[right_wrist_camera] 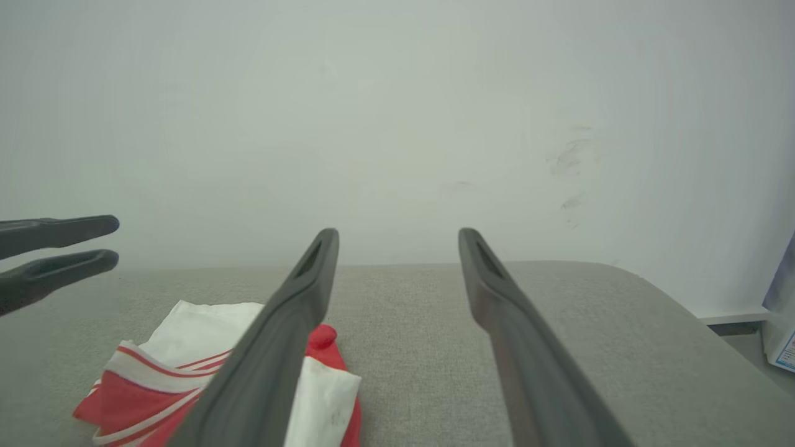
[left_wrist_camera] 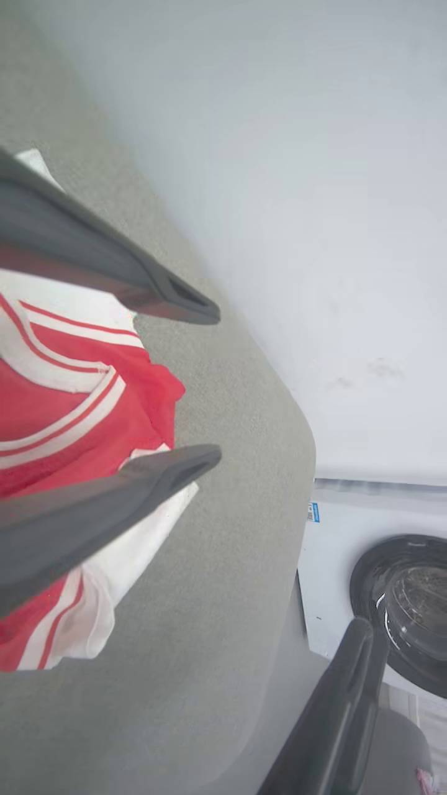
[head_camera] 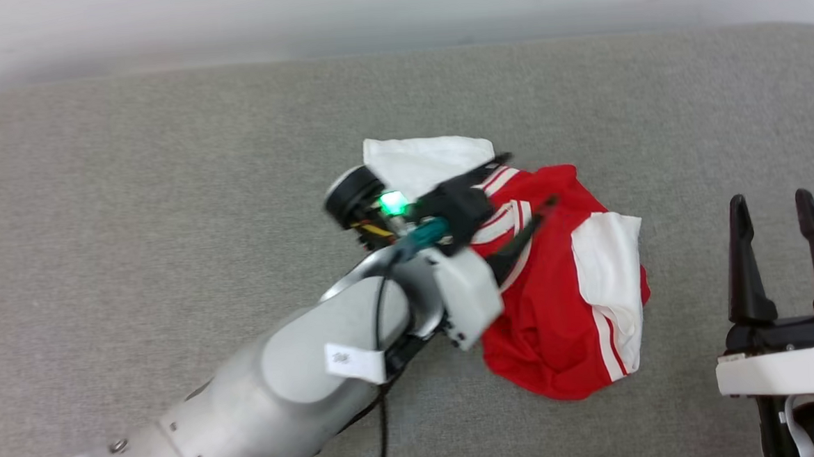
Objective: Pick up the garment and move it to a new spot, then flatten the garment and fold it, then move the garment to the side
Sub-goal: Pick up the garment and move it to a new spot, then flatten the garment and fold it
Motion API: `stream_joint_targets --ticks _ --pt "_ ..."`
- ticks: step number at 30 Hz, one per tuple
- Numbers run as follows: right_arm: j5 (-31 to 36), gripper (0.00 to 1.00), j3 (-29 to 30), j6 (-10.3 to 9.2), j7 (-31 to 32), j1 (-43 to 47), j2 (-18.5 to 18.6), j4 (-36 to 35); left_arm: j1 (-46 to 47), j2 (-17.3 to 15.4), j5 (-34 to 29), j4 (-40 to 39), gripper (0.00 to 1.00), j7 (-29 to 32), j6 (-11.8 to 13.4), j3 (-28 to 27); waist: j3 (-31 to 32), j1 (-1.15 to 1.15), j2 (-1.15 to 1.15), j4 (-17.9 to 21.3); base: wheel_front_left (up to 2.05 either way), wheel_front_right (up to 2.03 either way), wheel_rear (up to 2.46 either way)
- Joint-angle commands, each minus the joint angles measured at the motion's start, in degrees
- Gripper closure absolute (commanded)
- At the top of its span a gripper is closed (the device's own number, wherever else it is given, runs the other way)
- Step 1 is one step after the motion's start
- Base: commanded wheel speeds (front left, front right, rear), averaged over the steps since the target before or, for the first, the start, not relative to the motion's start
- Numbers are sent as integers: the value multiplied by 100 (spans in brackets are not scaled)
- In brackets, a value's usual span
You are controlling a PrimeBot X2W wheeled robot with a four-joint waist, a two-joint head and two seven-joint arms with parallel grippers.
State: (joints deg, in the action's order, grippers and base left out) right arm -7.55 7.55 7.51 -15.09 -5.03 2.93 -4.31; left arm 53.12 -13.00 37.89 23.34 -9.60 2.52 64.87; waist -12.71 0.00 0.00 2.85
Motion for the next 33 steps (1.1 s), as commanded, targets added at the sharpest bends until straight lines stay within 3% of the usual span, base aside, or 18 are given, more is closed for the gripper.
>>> stream_joint_targets --ticks 1,7,13,17,25,33 --pt "16 0 -1 -4 -12 66 -10 12 -114 -36 -9 7 0 -61 50 -26 124 0 0 -100 0 0 0" --pt "62 0 2 -4 -12 272 -9 51 -707 -418 -60 -103 0 -515 787 -583 386 0 0 -275 0 0 0" --pt "80 0 -11 -4 -12 408 -10 90 -1496 -789 -544 -732 0 -568 1578 -1423 562 0 0 -448 0 0 0" --pt "96 0 -34 -4 -12 457 -10 107 -2181 -948 -915 -1221 0 -559 1917 -2057 638 0 0 -518 0 0 0" --pt "115 0 -42 -4 -12 596 -9 161 -3533 -910 -1552 -1894 0 -561 2137 -3222 843 0 0 -620 0 0 0" --pt "129 0 -89 -4 -12 753 -9 255 -4576 -617 -2039 -2109 0 -561 1884 -4212 1015 0 0 -671 0 0 0"
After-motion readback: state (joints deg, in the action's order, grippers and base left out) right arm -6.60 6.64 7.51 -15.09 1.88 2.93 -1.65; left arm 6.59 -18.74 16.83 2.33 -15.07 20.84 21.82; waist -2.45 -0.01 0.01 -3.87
